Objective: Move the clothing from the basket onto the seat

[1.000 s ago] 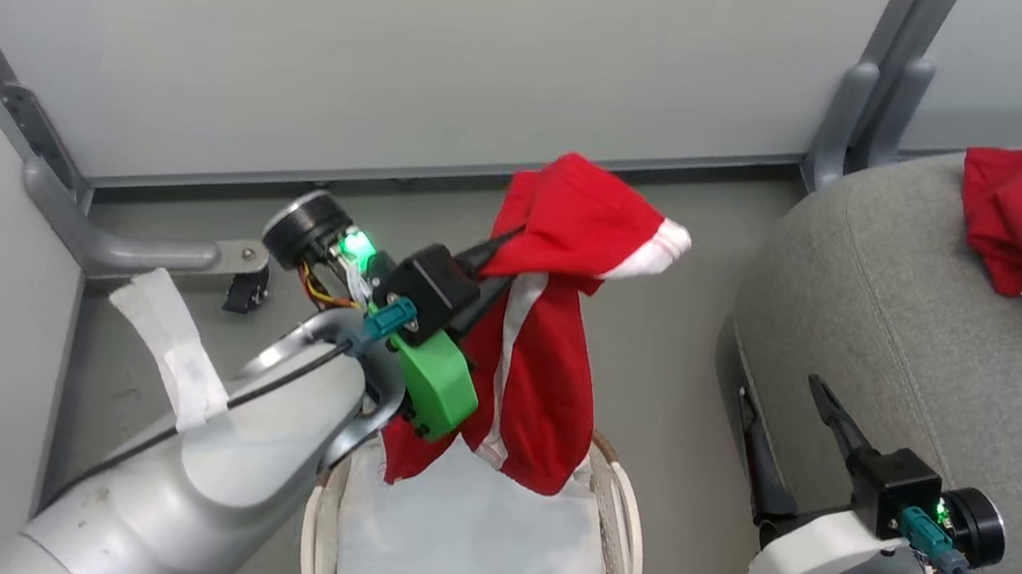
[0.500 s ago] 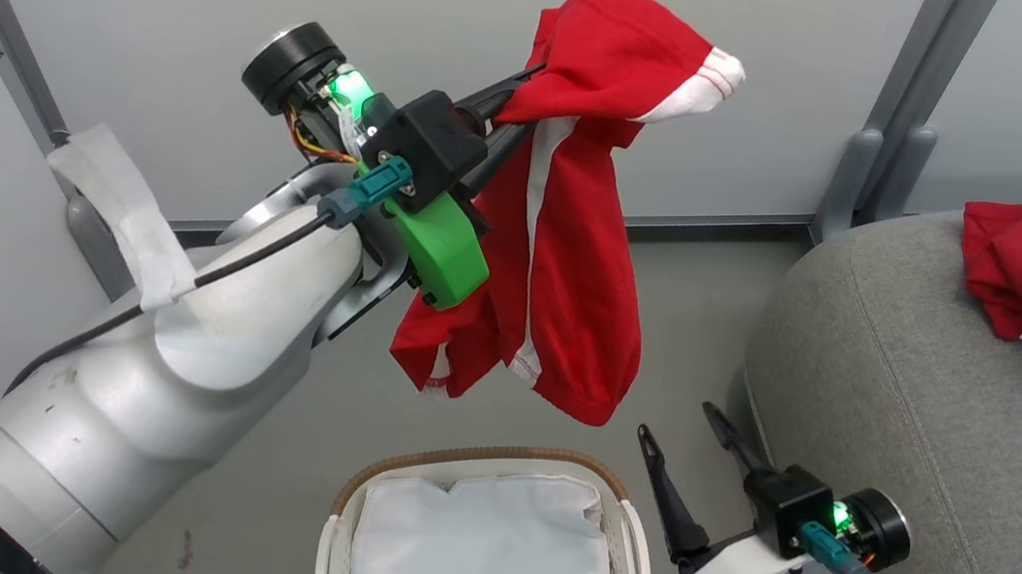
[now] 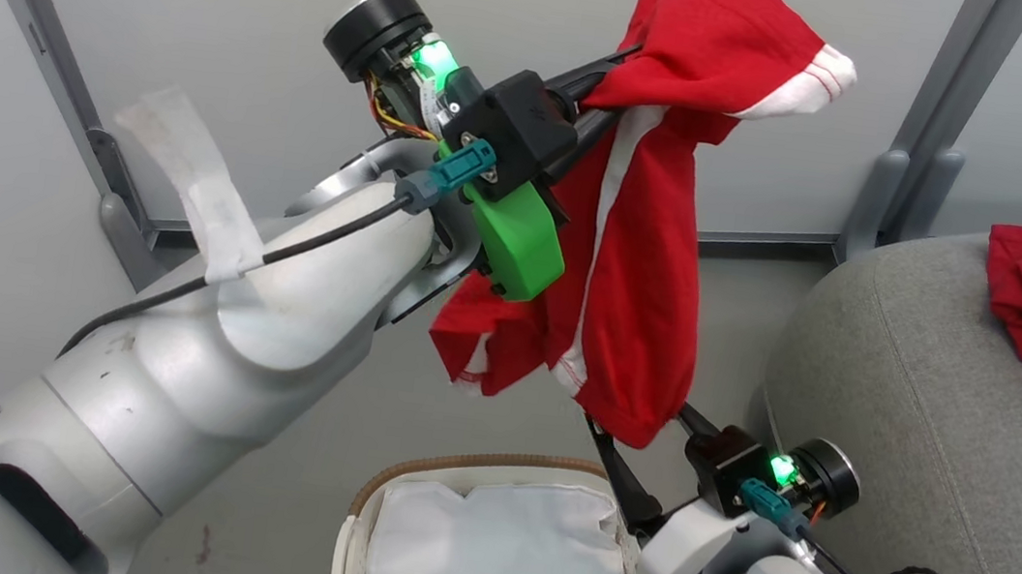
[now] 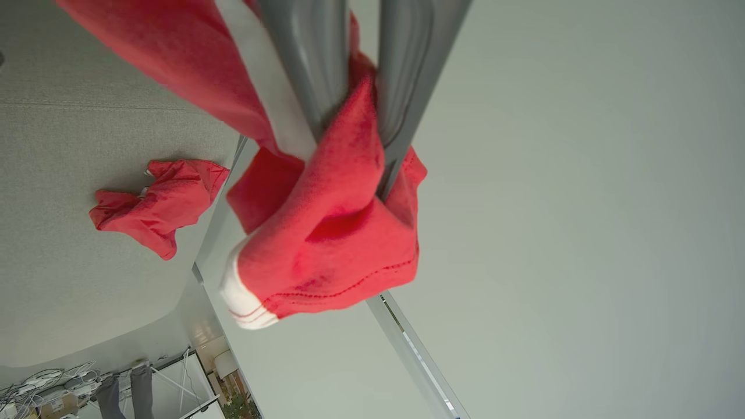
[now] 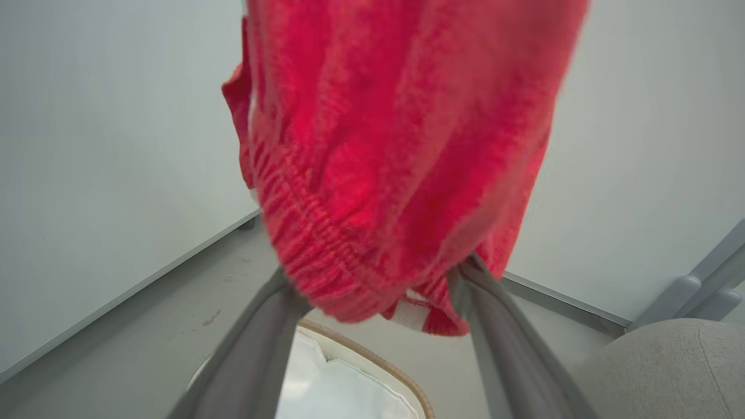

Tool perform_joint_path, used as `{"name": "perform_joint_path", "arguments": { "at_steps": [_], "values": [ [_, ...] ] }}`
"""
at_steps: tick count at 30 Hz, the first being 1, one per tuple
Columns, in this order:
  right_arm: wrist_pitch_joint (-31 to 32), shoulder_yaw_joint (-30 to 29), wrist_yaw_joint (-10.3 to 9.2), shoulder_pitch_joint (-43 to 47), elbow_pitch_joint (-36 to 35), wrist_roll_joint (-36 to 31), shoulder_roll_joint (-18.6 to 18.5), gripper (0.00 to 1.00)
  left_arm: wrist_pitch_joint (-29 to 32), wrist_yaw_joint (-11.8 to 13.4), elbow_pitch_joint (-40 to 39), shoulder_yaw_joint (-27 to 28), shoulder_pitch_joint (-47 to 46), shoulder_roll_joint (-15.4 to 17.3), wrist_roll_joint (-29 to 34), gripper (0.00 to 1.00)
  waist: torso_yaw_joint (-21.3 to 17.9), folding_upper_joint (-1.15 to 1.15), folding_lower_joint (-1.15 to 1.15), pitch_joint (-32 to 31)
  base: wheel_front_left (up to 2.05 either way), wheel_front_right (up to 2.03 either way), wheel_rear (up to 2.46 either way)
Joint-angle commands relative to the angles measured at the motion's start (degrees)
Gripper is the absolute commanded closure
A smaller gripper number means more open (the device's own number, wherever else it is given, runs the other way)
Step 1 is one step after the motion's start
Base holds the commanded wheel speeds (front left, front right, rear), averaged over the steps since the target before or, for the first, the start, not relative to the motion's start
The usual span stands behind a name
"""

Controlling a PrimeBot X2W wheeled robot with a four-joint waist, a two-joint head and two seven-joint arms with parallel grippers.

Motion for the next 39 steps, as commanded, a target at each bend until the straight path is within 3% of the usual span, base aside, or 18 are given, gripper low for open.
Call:
{"name": "perform_joint_path", "arguments": {
  "at_steps": [1, 9, 10, 11, 13, 14, 25, 26, 27, 28, 29, 30, 39],
  "values": [
    [-0.1, 0.0, -0.08, -1.0, -0.1, 0.1, -0.2, 0.0, -0.2, -0.1, -0.3, -0.3, -1.0, -0.2, -0.6, 1.0, 0.6, 0.0, 0.0, -0.2, 0.0, 0.0, 0.0],
    [-0.1, -4.2, -0.08, -1.6, -7.0, -1.5, -0.2, 0.0, -0.2, -0.1, -1.1, -1.5, 1.1, 0.0, -2.6, 1.0, 1.9, 0.0, 0.0, -0.5, 0.0, 0.0, 0.0],
    [-0.1, -4.8, -0.08, -1.5, -8.2, -1.7, -0.2, 0.13, -0.2, -0.1, -1.0, -1.5, 1.5, 0.2, -2.8, 1.0, 2.0, 0.0, 0.0, -0.5, 0.0, 0.0, 0.0],
    [-0.1, -5.2, -0.08, -1.3, -9.1, -1.7, -0.2, 0.61, -0.2, -0.1, -1.0, -1.4, 1.8, 0.3, -2.9, 1.0, 2.0, 0.0, 0.0, -0.5, 0.0, 0.0, 0.0],
    [-0.1, -5.9, -0.08, -0.8, -10.7, -1.8, -0.2, 0.97, -0.2, -0.1, -0.8, -0.8, 2.8, 0.4, -3.6, 1.0, 2.0, 0.0, 0.0, -0.5, 0.0, 0.0, 0.0],
    [-0.1, -6.2, -0.08, -0.6, -11.4, -1.8, -0.2, 1.0, -0.2, -0.1, -0.7, -0.5, 3.4, 0.6, -3.9, 1.0, 2.0, 0.0, 0.0, -0.6, 0.0, 0.0, 0.0],
    [-0.1, -8.6, -0.08, 0.3, -12.7, -2.5, -0.2, 1.0, -0.2, 0.3, -0.4, 4.7, 12.7, 0.2, -5.9, 1.0, 1.3, 0.0, 0.0, -0.3, 0.0, 0.0, 0.0],
    [-0.1, -8.9, -0.08, 0.3, -12.8, -2.5, -0.2, 1.0, -0.2, 0.5, -0.5, 5.5, 14.0, 0.0, -6.1, 0.95, 1.2, 0.0, 0.0, -0.2, 0.0, 0.0, 0.0],
    [-0.1, -9.3, -0.08, 0.2, -12.9, -2.5, -0.2, 1.0, -0.2, 0.6, -0.6, 6.3, 15.3, -0.3, -6.2, 0.8, 1.2, 0.0, 0.0, -0.2, 0.0, 0.0, 0.0],
    [-0.1, -9.7, -0.08, 0.2, -13.0, -2.7, -0.2, 1.0, -0.2, 0.7, -0.7, 7.0, 16.6, -0.5, -6.4, 0.54, 1.1, 0.0, 0.0, -0.1, 0.0, 0.0, 0.0],
    [-0.1, -10.3, -0.08, 0.1, -13.1, -2.8, -0.2, 1.0, -0.2, 0.8, -0.7, 8.0, 18.0, -0.7, -6.4, 0.2, 1.1, 0.0, 0.0, 0.0, 0.0, 0.0, 0.0],
    [-0.1, -10.7, -0.08, 0.0, -13.2, -2.9, -0.2, 1.0, -0.2, 0.8, -0.7, 8.6, 19.2, -1.0, -6.4, 0.0, 1.1, 0.0, 0.0, 0.0, 0.0, 0.0, 0.0],
    [-0.1, -16.2, -0.08, -0.6, -14.3, -5.2, -0.2, 1.0, -0.1, 0.2, 2.0, 12.3, 29.4, -3.6, -5.1, 0.0, 0.6, 0.0, 0.0, 1.0, 0.0, 0.0, 0.0]
  ]
}}
